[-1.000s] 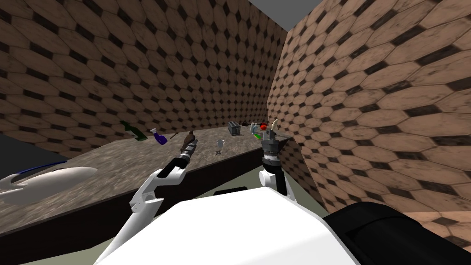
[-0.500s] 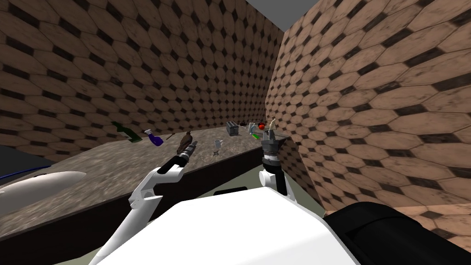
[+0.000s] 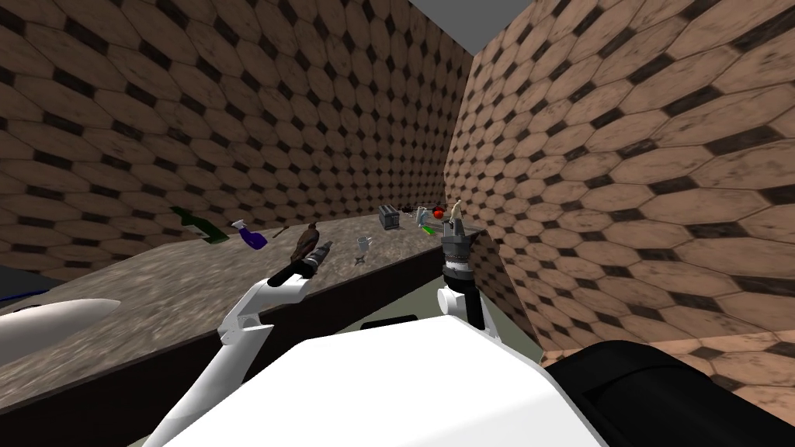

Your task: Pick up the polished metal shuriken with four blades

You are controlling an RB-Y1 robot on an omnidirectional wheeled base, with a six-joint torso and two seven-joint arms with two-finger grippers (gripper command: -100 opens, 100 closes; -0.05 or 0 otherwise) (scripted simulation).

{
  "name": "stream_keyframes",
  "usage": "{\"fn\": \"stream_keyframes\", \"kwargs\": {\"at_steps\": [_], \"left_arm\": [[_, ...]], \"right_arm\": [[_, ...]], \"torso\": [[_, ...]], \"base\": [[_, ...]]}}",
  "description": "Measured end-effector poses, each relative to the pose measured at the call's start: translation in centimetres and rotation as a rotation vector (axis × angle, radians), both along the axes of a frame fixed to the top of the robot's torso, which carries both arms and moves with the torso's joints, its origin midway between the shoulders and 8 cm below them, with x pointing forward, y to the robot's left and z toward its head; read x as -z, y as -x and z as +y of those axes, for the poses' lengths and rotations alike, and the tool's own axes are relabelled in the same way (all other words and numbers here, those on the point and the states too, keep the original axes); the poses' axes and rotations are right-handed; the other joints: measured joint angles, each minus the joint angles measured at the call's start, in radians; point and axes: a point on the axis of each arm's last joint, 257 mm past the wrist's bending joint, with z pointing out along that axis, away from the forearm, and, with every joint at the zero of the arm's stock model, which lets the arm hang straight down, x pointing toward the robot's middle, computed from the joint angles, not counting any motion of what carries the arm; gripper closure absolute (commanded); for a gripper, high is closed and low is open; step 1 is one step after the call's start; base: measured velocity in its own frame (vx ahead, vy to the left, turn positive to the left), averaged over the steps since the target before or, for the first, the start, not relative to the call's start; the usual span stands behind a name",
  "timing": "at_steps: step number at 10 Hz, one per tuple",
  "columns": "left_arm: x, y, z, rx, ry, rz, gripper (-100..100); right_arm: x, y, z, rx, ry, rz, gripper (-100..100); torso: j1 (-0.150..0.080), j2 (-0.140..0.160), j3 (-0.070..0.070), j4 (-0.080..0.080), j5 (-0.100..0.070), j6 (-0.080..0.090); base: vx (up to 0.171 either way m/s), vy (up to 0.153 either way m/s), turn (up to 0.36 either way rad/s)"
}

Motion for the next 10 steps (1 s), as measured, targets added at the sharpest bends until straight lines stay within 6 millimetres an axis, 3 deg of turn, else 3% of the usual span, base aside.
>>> {"fn": "stream_keyframes", "kwargs": {"at_steps": [10], "left_arm": [[4.6, 1.7, 3.1, -0.041, -0.047, 0.250, -100]], "right_arm": [[0.0, 0.0, 0.0, 0.000, 0.000, 0.000, 0]], "torso": [[-0.001, 0.000, 0.000, 0.000, 0.000, 0.000]], "base": [[0.019, -0.044, -0.051]]}}
